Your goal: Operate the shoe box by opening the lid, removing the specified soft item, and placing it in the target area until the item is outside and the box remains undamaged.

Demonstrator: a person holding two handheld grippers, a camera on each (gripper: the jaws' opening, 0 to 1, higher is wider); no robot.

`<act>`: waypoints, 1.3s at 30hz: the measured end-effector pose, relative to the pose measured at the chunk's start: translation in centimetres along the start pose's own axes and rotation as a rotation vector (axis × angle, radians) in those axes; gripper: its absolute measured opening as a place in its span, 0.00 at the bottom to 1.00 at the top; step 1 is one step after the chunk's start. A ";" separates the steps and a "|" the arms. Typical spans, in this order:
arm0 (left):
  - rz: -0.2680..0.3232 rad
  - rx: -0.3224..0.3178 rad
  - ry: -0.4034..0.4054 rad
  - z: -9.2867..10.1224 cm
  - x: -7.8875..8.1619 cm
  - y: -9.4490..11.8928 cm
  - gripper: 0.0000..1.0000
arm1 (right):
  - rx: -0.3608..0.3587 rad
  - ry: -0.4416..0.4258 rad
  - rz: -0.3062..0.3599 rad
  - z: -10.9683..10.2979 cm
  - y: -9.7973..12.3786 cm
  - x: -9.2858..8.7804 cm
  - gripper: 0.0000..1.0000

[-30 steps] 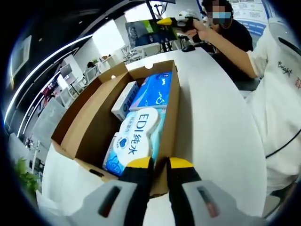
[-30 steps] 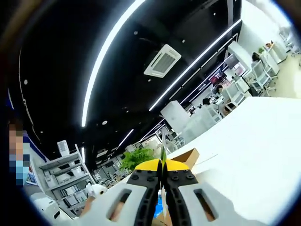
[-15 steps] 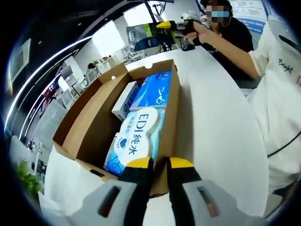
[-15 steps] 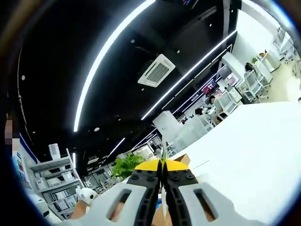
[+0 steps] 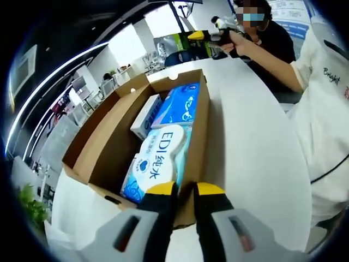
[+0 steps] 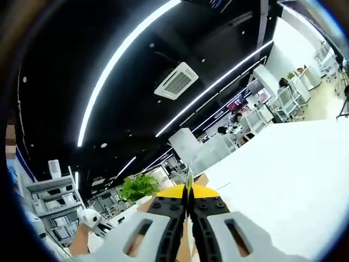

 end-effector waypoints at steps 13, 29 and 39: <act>0.005 0.005 -0.003 0.1 0.0 0.0 0.13 | -0.061 0.078 0.019 0.9 0.0 -0.3 0.00; -0.018 -0.007 0.030 0.3 -0.1 0.1 0.12 | -0.097 0.054 0.055 2.1 -0.3 0.3 0.00; -0.023 -0.031 0.061 0.3 -0.1 0.1 0.11 | -0.146 0.093 0.022 3.2 -1.0 -0.9 0.00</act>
Point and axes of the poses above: the point that each gripper's makers call its tool centre point, and the gripper's own axes: y roughly backward along the fingers, z roughly to its right, x roughly out of its top, the point moved 1 cm from there along y, roughly backward along the fingers, and after that the axes turned 6 degrees about y, right-handed, at the moved point
